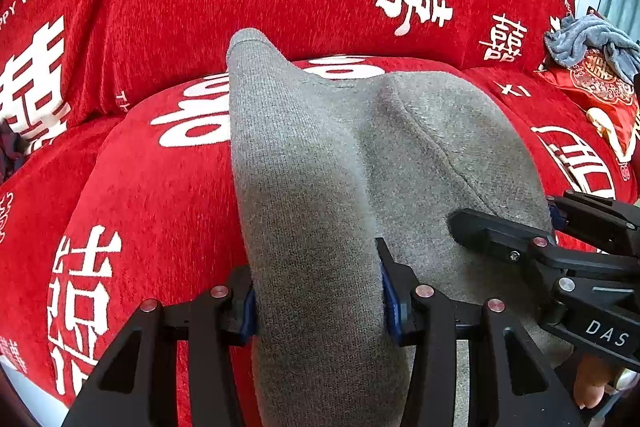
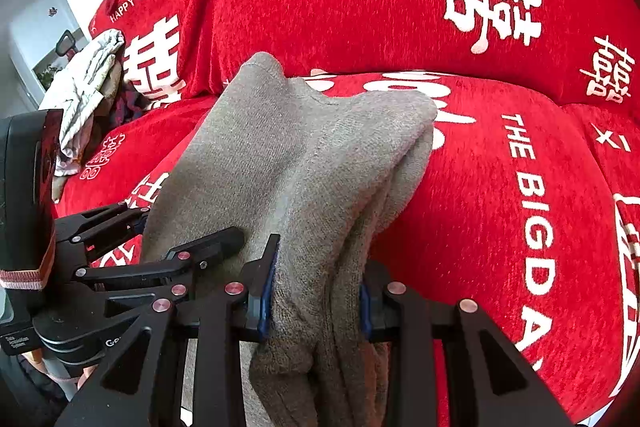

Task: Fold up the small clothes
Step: 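Lift the sweater edge with both grippers and fold it over onto itself, then lower the folded sweater onto the cushion and open both grippers, then press the folded sweater flat with both open grippers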

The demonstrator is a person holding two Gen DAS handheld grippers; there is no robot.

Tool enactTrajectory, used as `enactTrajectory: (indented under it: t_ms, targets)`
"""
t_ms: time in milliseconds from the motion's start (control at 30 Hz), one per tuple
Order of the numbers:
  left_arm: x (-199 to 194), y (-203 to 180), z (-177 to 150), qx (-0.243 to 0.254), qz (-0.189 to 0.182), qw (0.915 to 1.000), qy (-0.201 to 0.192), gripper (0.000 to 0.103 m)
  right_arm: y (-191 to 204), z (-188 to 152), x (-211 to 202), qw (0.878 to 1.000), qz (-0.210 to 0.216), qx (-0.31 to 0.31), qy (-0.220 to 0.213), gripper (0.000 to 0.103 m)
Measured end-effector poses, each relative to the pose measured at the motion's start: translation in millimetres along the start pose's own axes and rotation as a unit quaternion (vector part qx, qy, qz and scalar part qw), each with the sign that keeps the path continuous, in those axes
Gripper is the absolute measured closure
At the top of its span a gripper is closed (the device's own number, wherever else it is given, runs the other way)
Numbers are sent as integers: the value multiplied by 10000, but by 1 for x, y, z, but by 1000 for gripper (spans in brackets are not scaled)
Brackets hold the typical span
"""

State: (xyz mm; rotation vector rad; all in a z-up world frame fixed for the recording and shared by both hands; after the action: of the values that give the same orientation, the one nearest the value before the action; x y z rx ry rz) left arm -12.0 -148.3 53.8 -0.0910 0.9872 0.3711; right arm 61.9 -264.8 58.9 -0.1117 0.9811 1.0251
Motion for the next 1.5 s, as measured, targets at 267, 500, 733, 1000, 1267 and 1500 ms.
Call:
enactTrajectory:
  t_ms: [267, 500, 733, 1000, 1267, 1500]
  targets:
    - [8, 6, -9, -116, -45, 9999, 28, 53, -10, -5, 5, 9999, 85, 126, 15, 68]
    - [14, 12, -16, -231, -135, 9996, 18, 50, -23, -12, 12, 9994, 156, 292, 84, 68]
    - [17, 21, -21, -209, 194, 9995, -137, 19, -44, -19, 20, 9978, 360, 535, 152, 54]
    - [-7, 32, -23, -181, 387, 9985, -338, 19, -14, -7, -27, 9977, 490, -294, -351, 50]
    - [29, 35, 20, -79, 744, 9972, -56, 19, -28, 35, 33, 9973, 487, -440, 339, 48]
    - [75, 31, 37, 24, 865, 9955, 379, 19, -56, 56, 67, 9968, 534, -67, 595, 49]
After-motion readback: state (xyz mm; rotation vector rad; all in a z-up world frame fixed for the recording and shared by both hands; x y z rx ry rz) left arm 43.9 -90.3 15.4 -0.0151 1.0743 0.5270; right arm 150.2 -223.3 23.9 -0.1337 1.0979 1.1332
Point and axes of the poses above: each gripper's, at about its wrist camera, not at the fingertips, and x roughly the way its jaws point, y to its left, z to its top, the point moved 4 cm from there along x, roughly the way its jaws point, and after that the axes turned 10 degrees about z, right-handed, at the moved point
